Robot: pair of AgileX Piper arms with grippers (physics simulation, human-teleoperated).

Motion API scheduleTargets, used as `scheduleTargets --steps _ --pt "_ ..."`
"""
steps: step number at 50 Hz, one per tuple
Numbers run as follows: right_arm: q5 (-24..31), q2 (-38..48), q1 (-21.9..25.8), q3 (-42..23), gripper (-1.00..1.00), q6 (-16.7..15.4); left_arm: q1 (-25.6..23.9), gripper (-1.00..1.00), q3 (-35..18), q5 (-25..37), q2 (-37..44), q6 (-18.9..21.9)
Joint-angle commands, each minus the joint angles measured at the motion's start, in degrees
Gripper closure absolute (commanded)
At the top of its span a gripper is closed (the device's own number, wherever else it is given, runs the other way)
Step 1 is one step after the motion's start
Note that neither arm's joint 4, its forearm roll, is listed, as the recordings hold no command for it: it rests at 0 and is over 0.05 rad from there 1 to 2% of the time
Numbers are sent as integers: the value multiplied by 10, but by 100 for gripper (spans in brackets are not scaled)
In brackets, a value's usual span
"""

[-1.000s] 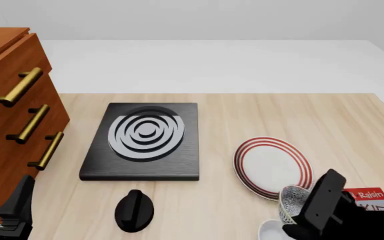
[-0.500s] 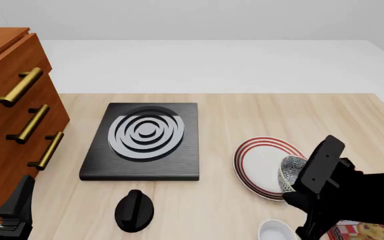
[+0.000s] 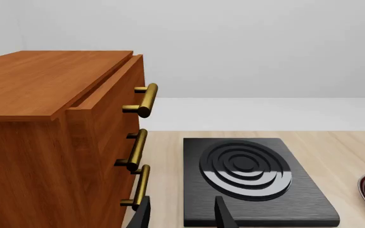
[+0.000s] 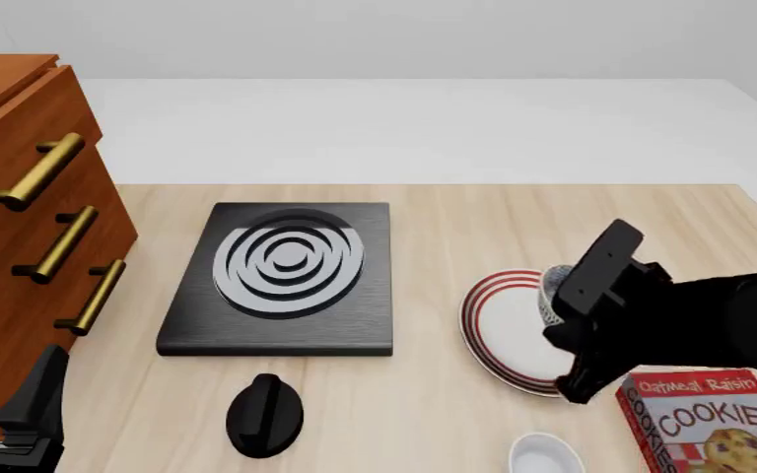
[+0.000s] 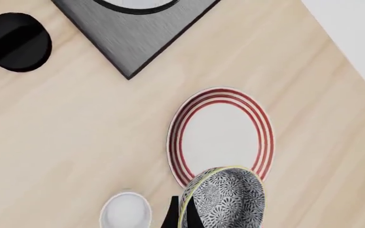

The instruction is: Pick the akita bowl on the ramekin and place it on the plate.

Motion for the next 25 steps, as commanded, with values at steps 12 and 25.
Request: scheduleTargets --steps 12,25 --pt "-76 116 -29 -31 100 -21 0 -100 0 0 0 0" --pt "-109 164 -73 -38 100 -32 0 -100 0 0 0 0"
